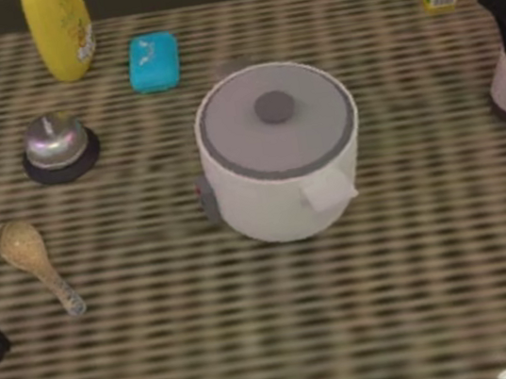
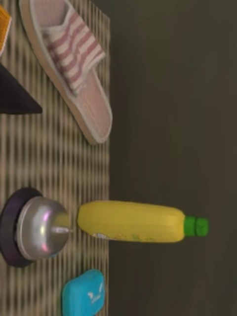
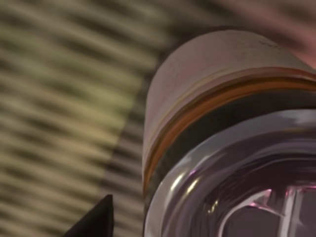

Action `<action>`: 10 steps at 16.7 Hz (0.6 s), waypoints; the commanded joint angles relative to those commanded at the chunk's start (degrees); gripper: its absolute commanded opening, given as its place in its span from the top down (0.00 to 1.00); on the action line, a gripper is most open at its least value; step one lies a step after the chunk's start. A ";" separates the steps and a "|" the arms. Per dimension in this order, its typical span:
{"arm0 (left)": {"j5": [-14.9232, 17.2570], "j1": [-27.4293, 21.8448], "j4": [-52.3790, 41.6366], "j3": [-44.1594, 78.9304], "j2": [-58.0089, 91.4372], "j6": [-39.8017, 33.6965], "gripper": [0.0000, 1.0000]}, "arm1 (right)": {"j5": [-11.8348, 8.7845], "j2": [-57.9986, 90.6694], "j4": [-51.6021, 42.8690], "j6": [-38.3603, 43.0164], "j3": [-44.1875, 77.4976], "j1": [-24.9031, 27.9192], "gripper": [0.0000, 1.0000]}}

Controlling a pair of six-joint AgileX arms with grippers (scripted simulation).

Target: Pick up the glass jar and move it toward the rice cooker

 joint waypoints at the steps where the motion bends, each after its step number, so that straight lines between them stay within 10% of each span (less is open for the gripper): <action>1: 0.00 0.00 0.00 0.00 0.00 0.00 0.00 | 0.00 0.00 0.00 0.00 0.00 0.00 0.00; 10: 0.00 0.00 0.00 0.00 0.00 0.00 0.00 | -0.05 -3.83 11.60 -0.01 -16.05 0.04 0.00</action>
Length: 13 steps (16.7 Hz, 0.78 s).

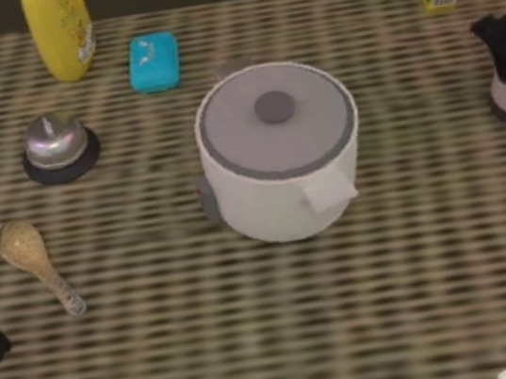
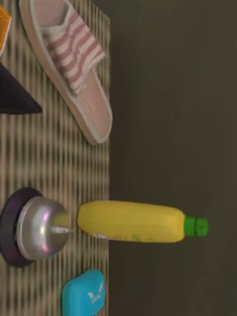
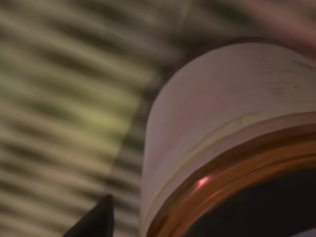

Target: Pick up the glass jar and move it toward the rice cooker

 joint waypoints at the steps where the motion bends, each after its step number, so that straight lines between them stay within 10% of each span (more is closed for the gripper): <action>1: 0.00 0.00 0.00 0.00 0.00 0.00 0.00 | -0.01 -0.53 1.79 0.02 -2.22 0.01 0.00; 7: 0.00 0.00 0.00 0.00 0.00 0.00 0.00 | -0.02 -1.33 4.53 0.04 -5.24 0.04 0.00; 13: 0.00 0.00 0.00 0.00 0.00 0.00 0.00 | -0.02 -1.33 4.53 0.04 -5.24 0.04 0.45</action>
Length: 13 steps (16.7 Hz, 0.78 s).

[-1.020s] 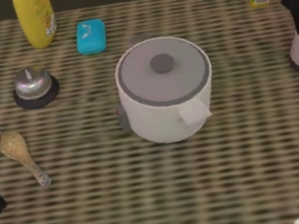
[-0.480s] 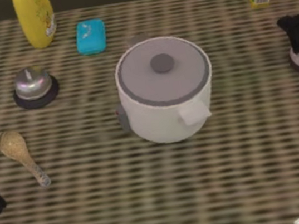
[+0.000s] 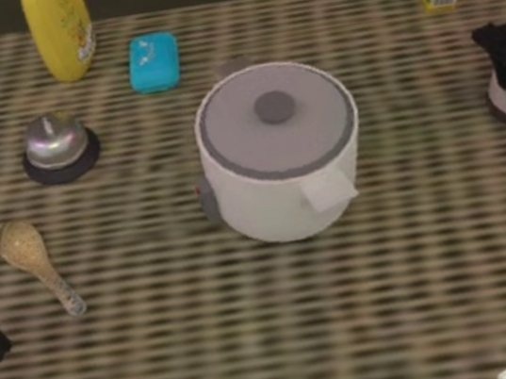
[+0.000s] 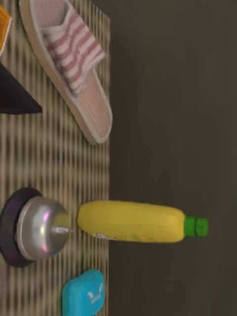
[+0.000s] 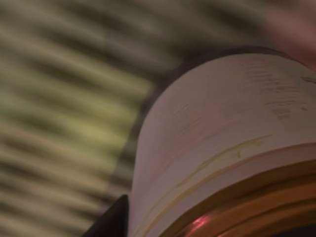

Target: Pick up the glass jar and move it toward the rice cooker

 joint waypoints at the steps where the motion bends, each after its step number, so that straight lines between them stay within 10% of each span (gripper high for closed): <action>1: 0.00 0.00 0.00 0.00 0.00 0.00 0.00 | 0.00 0.00 0.00 0.00 0.00 0.00 0.53; 7: 0.00 0.00 0.00 0.00 0.00 0.00 0.00 | 0.00 0.00 0.00 0.00 0.00 0.00 0.98; 13: 0.00 0.00 0.00 0.00 0.00 0.00 0.00 | 0.00 0.00 0.00 0.00 0.00 0.00 1.00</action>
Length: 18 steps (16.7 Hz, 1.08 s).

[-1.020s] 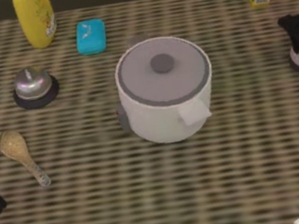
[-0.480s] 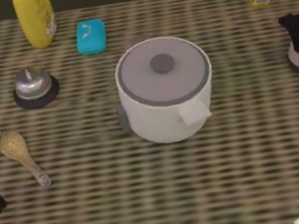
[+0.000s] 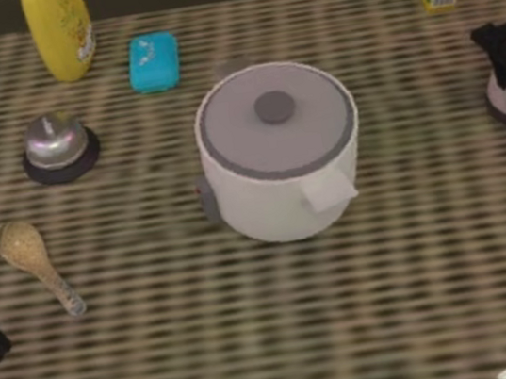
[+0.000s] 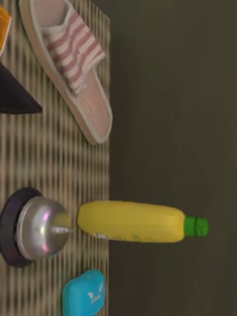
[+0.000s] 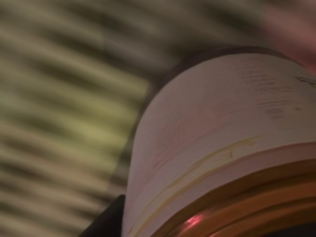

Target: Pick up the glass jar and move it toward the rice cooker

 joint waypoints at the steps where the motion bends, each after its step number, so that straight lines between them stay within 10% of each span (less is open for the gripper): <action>1: 0.00 0.00 0.00 0.00 0.00 0.00 0.00 | 0.00 0.00 0.00 0.00 0.00 0.00 1.00; 18: 0.00 0.00 0.00 0.00 0.00 0.00 0.00 | -0.31 -28.27 -3.85 0.09 -24.45 0.73 1.00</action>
